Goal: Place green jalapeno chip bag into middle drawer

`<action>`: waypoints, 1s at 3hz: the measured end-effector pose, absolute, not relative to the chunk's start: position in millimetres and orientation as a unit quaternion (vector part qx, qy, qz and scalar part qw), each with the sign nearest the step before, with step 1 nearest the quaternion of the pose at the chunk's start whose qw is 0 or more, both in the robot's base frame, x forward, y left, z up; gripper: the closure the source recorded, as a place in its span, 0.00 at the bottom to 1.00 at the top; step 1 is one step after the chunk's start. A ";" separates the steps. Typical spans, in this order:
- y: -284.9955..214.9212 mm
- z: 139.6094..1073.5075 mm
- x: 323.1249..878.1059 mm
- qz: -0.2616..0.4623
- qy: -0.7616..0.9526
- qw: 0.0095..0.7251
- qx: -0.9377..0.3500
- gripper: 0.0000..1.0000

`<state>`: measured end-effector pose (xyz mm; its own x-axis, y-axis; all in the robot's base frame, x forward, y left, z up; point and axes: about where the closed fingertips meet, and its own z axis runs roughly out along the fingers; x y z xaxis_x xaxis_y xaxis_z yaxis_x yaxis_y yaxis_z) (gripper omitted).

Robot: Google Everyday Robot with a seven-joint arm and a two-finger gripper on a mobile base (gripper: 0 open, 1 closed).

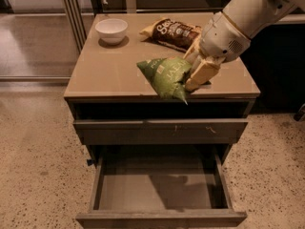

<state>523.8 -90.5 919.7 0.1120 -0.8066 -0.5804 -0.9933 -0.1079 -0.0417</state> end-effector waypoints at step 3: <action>-108.3 852.3 428.0 0.144 0.634 0.177 -0.739 1.00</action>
Offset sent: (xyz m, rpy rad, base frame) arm -0.1435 -0.0130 -0.0725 -0.2136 -0.0331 0.0547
